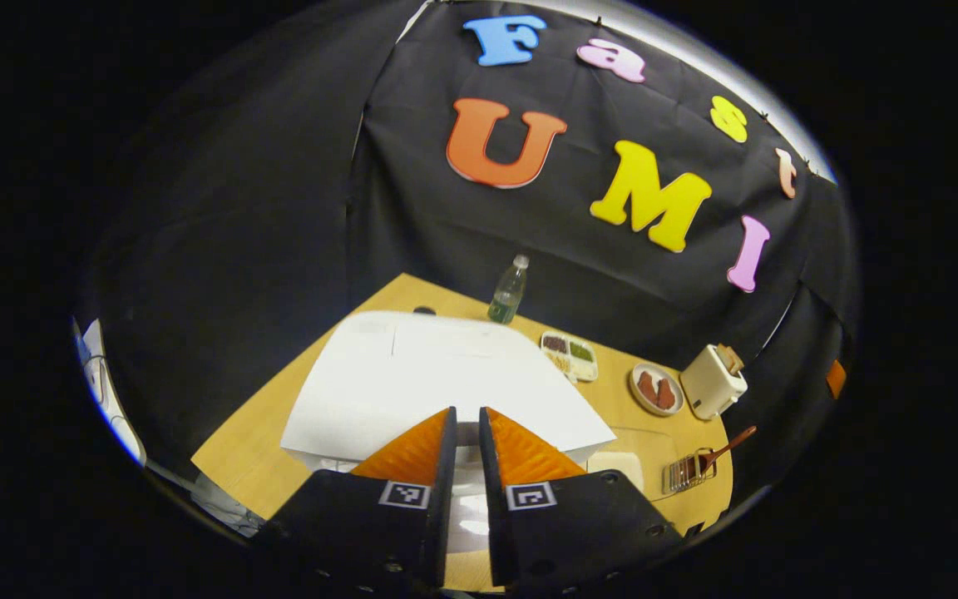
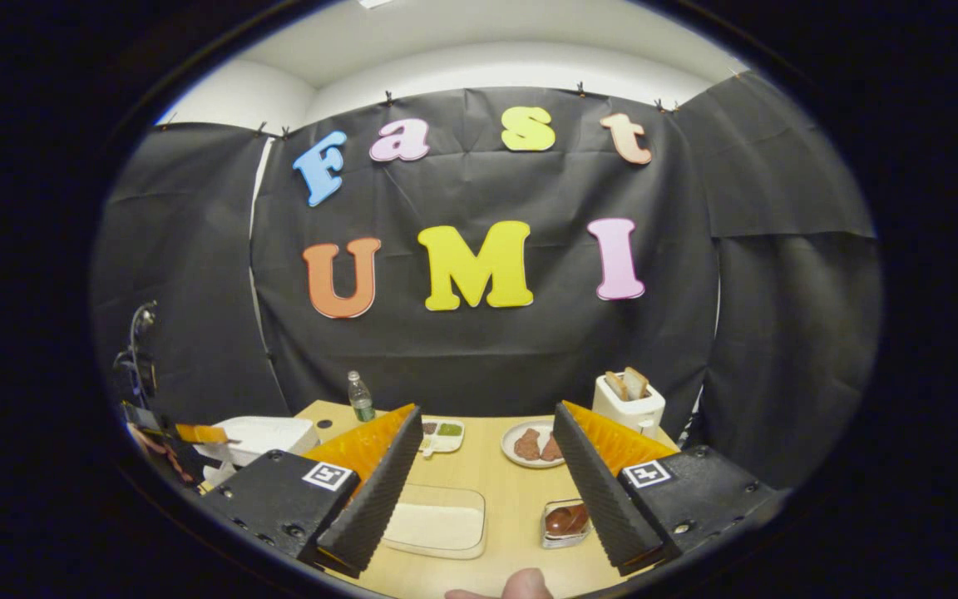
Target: Close the left gripper, press the button to open the rice cooker; take a wooden spoon from the chopstick holder with the right hand, scoop a spoonful of rice and pour it into the rice cooker, then put the wooden spoon back into the chopstick holder.
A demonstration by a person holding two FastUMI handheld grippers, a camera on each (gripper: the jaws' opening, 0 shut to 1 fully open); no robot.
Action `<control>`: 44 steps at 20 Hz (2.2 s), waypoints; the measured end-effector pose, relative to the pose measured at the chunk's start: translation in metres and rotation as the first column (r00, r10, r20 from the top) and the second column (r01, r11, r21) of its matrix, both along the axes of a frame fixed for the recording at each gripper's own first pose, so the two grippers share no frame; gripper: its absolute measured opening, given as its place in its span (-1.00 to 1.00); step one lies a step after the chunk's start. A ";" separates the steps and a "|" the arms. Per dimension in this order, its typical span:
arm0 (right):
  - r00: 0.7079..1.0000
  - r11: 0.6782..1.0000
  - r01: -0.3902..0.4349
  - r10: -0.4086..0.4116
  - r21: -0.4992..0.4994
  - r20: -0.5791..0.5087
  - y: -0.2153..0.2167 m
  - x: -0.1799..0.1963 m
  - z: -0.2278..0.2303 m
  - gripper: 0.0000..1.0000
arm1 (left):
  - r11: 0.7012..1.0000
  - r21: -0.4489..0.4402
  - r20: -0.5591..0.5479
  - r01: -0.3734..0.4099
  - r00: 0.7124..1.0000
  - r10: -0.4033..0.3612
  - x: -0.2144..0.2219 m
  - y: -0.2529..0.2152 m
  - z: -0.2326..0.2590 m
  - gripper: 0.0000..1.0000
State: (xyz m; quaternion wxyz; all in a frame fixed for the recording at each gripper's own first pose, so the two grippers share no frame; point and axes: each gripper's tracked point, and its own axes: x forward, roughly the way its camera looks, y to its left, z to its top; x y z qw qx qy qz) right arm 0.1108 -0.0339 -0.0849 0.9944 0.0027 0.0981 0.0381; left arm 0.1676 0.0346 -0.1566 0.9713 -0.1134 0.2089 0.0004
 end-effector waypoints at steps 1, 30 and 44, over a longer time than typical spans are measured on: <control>1.000 1.000 0.005 -0.005 -0.002 0.008 -0.002 -0.002 0.003 1.00 | 1.000 0.017 0.060 -0.002 0.998 0.001 0.003 0.000 0.023 -0.39; 0.938 0.992 0.118 -0.094 0.053 -0.334 -0.137 0.007 -0.164 1.00 | 0.980 0.176 0.342 -0.092 0.939 0.027 -0.070 -0.055 0.130 0.89; 0.846 0.966 0.155 -0.021 0.208 -0.533 -0.159 0.103 -0.284 0.24 | 0.960 0.211 0.294 -0.182 0.949 0.115 -0.042 -0.062 0.127 0.89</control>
